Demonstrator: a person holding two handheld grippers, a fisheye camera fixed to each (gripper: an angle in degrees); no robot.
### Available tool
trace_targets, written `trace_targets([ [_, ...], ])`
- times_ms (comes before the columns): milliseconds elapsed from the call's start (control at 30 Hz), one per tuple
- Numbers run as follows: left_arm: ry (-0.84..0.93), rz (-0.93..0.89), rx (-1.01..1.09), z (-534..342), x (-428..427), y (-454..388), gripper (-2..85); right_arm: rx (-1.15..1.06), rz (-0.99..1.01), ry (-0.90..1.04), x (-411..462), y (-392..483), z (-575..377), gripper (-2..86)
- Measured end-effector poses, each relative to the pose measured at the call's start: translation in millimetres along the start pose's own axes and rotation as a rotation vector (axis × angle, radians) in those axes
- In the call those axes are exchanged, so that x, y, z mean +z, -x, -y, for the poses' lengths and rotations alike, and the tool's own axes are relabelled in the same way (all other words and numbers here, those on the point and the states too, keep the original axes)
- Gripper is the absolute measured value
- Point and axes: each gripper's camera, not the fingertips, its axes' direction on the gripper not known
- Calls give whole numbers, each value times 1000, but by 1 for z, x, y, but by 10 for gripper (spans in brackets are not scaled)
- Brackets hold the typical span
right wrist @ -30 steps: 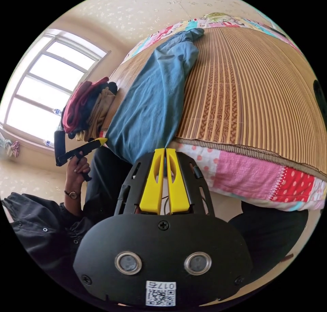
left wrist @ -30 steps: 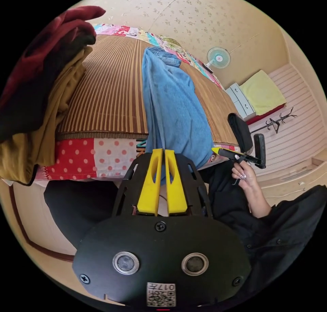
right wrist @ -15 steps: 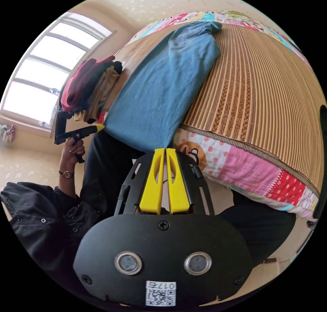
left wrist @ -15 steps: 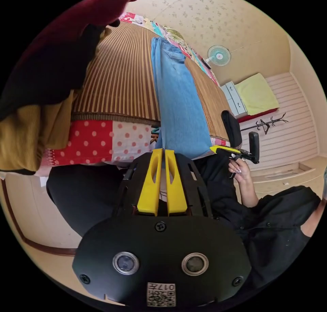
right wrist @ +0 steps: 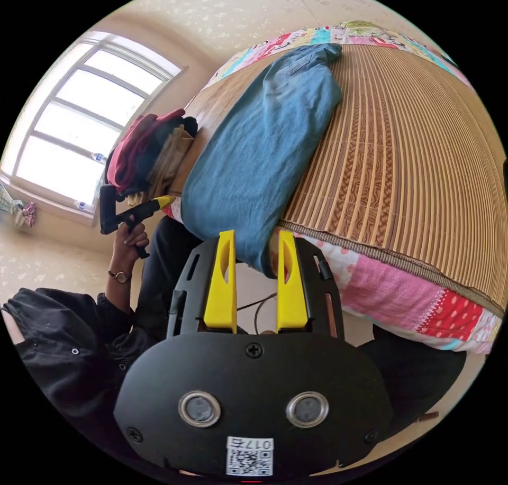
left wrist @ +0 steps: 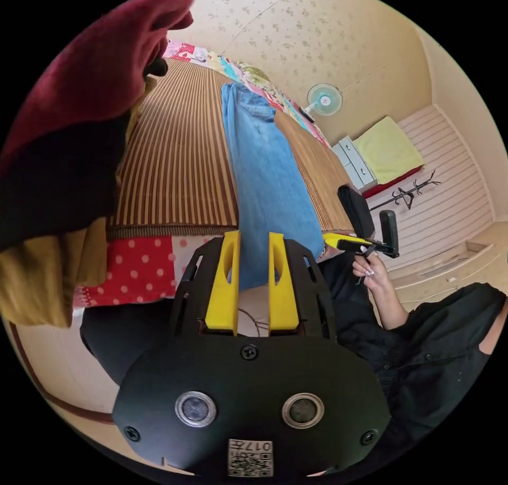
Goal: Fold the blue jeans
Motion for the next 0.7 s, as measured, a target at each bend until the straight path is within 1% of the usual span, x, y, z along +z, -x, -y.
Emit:
trace_targets([
  [67,12,45,-4,-2,6,0,82,-2,-96,7,4,8,4,101],
  [100,7,71,-3,-5,7,-1,70,-34,-133,11,6,12,6,82],
  [133,44,75,3,-6,13,-2,50,-65,-87,17,7,10,7,64],
  [200,85,55,-3,-10,22,-3,12,-42,-21,17,3,0,8,42],
  [300,143,22,60,-19,27,-18,-2,-96,44,62,-11,-8,5,30],
  [367,205,39,111,-26,31,-29,-5,-175,25,108,-22,-5,-1,27],
  [433,306,5,166,-35,41,-40,-4,-247,-47,185,-30,-3,-12,24],
  [500,362,-32,158,-39,47,-41,-1,-274,-81,271,-28,-6,-17,22],
  [567,352,-38,141,-41,44,-39,8,-267,-129,345,-25,-14,-19,21],
  [600,319,-36,135,-40,39,-38,26,-248,-155,371,-25,-20,-17,19],
  [667,251,-20,123,-36,28,-34,47,-204,-162,358,-32,-26,-11,21],
  [700,210,-15,121,-32,21,-32,56,-183,-162,314,-40,-27,-3,24],
])
